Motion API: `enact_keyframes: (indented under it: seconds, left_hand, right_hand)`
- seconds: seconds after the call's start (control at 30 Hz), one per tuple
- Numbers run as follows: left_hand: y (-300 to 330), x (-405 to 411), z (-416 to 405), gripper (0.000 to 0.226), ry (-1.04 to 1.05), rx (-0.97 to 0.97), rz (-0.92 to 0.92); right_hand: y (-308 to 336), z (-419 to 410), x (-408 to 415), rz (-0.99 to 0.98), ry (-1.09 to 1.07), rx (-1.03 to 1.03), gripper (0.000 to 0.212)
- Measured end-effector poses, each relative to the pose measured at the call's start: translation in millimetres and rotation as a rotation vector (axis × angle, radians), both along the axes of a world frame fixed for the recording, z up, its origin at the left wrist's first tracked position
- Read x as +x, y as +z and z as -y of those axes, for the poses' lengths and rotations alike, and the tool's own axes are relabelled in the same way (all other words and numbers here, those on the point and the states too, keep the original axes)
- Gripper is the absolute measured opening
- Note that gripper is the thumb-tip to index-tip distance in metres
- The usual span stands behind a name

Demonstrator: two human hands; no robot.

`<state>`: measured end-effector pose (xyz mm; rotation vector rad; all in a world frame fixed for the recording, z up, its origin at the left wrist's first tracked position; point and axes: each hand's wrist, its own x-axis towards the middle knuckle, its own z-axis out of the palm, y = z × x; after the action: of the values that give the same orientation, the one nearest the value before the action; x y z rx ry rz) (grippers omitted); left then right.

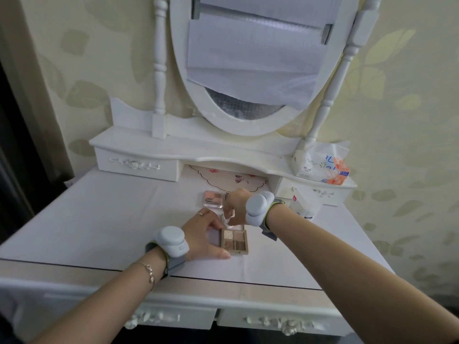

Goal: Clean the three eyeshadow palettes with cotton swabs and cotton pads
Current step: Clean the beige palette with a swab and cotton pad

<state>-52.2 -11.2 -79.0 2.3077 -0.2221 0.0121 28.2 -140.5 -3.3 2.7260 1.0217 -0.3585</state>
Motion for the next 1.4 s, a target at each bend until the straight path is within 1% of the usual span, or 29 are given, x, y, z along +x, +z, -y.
enact_keyframes:
  seconds: [0.1,0.23,0.3,0.4,0.5,0.7,0.87,1.03,1.2,1.27,1.4]
  left_hand:
    - [-1,1,-1,0.075,0.016,0.009,-0.008]
    - [1,1,-1,0.077,0.021,0.029,-0.016]
    - [-1,1,-1,0.075,0.019,0.015,-0.023]
    - [-3,0,-2,0.065,0.018,-0.029,-0.021]
    - [-3,0,-2,0.064,0.009,-0.038,-0.025]
    - [-2,1,-2,0.066,0.005,-0.037,-0.030]
    - [-2,0,-2,0.067,0.012,-0.040,-0.035]
    - [0,1,-1,0.078,0.016,-0.009,-0.043]
    - [-4,3,-2,0.068,0.008,0.001,-0.048]
    - [-3,3,-3,0.065,0.002,0.013,-0.054]
    - [-3,3,-3,0.065,0.017,0.020,-0.041]
  right_hand:
    - [-1,5,-8,-0.007,-0.018,0.029,0.021]
    - [-6,2,1,-0.005,-0.052,-0.014,0.019]
    - [-10,4,8,0.016,-0.082,-0.011,0.019]
    - [-16,12,12,0.055,-0.162,0.036,0.020]
    - [-17,16,11,0.044,-0.198,0.078,0.020]
    - [-8,20,5,-0.022,-0.165,0.051,0.019]
    - [0,21,0,-0.058,-0.113,-0.027,0.022]
    - [5,16,-3,-0.046,-0.075,-0.080,0.024]
    - [5,12,-13,0.001,-0.100,-0.012,0.022]
    - [6,6,-16,-0.024,-0.077,0.020,0.025]
    - [10,-3,-19,-0.041,-0.046,-0.010,0.025]
